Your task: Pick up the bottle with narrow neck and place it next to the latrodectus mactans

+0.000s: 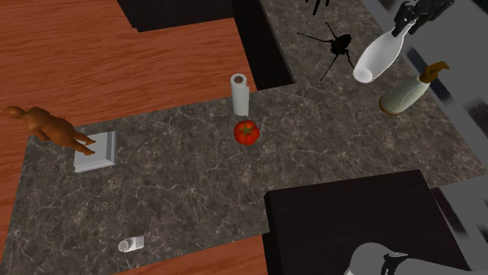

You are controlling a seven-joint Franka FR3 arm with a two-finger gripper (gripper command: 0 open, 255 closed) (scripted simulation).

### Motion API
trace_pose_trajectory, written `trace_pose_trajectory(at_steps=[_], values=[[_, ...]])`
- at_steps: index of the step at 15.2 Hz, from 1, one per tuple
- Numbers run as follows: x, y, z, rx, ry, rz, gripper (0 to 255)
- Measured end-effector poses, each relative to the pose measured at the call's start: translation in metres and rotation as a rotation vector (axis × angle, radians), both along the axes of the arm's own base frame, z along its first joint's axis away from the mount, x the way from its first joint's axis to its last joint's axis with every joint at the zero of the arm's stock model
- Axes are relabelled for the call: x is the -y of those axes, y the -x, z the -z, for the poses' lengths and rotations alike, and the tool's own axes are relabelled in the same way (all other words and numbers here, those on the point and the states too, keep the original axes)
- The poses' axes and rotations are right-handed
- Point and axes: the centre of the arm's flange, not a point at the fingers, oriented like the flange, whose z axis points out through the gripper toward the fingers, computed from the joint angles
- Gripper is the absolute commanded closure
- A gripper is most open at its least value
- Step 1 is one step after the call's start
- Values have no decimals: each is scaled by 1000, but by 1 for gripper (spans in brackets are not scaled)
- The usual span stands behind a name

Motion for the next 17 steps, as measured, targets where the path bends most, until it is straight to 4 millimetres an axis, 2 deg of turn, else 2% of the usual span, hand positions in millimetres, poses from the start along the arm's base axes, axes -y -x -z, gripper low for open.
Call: trace_pose_trajectory(at_steps=[17], values=[[-1, 0, 89, 0, 0, 0, 255]])
